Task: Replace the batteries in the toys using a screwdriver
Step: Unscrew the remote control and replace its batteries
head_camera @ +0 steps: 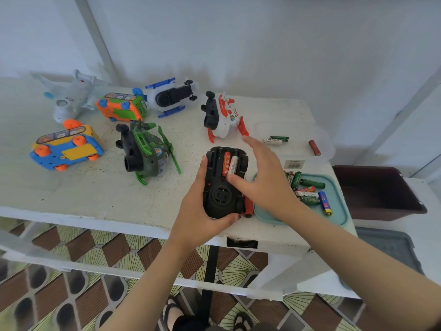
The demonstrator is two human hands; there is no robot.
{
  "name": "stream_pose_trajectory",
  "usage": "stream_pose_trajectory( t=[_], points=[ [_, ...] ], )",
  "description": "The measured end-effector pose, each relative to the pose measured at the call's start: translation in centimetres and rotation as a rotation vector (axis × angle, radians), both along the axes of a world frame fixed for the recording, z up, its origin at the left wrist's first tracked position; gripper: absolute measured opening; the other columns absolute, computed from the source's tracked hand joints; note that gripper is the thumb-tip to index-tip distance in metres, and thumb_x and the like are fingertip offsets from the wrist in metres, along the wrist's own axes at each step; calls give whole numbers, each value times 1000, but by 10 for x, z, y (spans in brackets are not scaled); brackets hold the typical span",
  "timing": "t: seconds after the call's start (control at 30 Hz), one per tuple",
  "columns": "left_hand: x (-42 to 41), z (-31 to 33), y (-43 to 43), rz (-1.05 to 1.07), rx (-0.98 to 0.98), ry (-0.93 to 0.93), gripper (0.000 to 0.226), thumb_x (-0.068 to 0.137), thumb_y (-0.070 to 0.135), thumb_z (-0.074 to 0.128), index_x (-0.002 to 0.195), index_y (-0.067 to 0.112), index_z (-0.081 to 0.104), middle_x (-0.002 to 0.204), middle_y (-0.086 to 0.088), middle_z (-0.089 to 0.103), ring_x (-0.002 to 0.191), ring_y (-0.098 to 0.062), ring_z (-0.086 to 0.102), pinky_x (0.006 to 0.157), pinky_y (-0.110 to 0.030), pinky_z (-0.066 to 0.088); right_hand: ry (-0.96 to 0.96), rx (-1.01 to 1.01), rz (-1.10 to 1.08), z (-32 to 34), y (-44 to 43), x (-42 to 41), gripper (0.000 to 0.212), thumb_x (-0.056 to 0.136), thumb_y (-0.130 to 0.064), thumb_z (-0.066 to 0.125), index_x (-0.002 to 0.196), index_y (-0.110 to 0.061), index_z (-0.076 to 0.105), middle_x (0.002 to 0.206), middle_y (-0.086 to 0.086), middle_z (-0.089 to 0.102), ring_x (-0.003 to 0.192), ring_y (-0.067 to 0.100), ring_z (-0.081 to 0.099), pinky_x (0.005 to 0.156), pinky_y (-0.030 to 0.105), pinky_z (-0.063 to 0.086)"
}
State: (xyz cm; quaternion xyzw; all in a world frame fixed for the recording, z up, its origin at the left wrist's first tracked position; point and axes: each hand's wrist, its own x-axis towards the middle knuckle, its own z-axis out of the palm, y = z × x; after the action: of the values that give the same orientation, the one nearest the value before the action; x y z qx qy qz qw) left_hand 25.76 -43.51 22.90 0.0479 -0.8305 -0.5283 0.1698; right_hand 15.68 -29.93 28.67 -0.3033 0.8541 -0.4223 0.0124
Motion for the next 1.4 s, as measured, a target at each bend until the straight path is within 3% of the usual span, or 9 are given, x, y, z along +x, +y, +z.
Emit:
stream_pose_trajectory(
  t=[0.1, 0.23, 0.43, 0.63, 0.77, 0.87, 1.03, 1.27, 1.4],
  points=[
    [-1, 0, 0, 5, -6, 5, 119, 70, 11, 86, 154, 38, 5, 136, 25, 48, 120, 10, 51, 89, -4, 41, -349, -118, -22, 0, -4, -2, 79, 79, -22, 76, 145, -23, 31, 136, 3, 51, 124, 17, 49, 101, 27, 38],
    [-1, 0, 0, 2, 4, 12, 120, 69, 16, 87, 153, 39, 5, 136, 25, 49, 120, 9, 51, 89, -4, 41, -335, -174, -78, -4, -9, -4, 64, 77, -10, 74, 134, -19, 47, 125, -1, 58, 117, 16, 55, 104, 39, 44],
    [0, 2, 1, -7, 15, 30, 117, 67, 29, 83, 154, 39, 6, 129, 44, 46, 119, 11, 51, 89, -4, 41, -411, -277, -75, -4, -9, -8, 50, 75, -2, 74, 118, -19, 57, 109, -5, 64, 103, 10, 59, 82, 18, 48],
    [-2, 3, 2, 36, -9, 44, 119, 68, 32, 85, 156, 31, 6, 138, 33, 42, 125, 9, 47, 93, -4, 39, -243, 53, 72, 17, 12, -24, 40, 95, -26, 56, 134, -28, 50, 115, -14, 55, 101, 3, 57, 84, 17, 45],
    [-2, 0, 1, 51, -30, 33, 121, 69, 20, 88, 156, 30, 5, 139, 31, 40, 126, 10, 45, 95, -5, 40, -53, 209, 53, 24, 34, -28, 16, 93, -15, 52, 101, -25, 62, 93, -14, 60, 78, -1, 55, 69, 13, 43],
    [-3, -2, 1, 57, -35, 34, 121, 69, 18, 88, 157, 28, 5, 136, 39, 36, 125, 14, 43, 94, -3, 38, 15, 459, 83, 24, 46, -23, 4, 90, -25, 57, 89, -23, 61, 88, -9, 59, 78, 7, 53, 70, 25, 43],
    [-2, -1, 1, 51, -39, 33, 121, 69, 17, 87, 157, 27, 4, 139, 33, 37, 127, 12, 42, 97, -4, 37, 66, 775, 60, 22, 53, -6, 27, 83, -42, 65, 80, -19, 50, 82, -5, 51, 75, 14, 48, 64, 28, 37],
    [-2, 2, 3, 52, -35, 20, 121, 69, 21, 87, 157, 28, 3, 147, 15, 42, 130, 7, 43, 98, -5, 37, -49, 472, 94, 24, 47, -11, 4, 92, -29, 56, 92, -25, 57, 75, -18, 51, 68, 2, 50, 60, 18, 36],
    [-2, 4, 3, 55, -19, 14, 121, 70, 22, 87, 156, 30, 3, 142, 19, 44, 126, 10, 45, 93, -2, 38, -78, 202, 68, 36, 30, -11, 23, 98, -21, 47, 107, -34, 64, 82, -18, 58, 59, -6, 49, 59, 11, 38]
  ],
)
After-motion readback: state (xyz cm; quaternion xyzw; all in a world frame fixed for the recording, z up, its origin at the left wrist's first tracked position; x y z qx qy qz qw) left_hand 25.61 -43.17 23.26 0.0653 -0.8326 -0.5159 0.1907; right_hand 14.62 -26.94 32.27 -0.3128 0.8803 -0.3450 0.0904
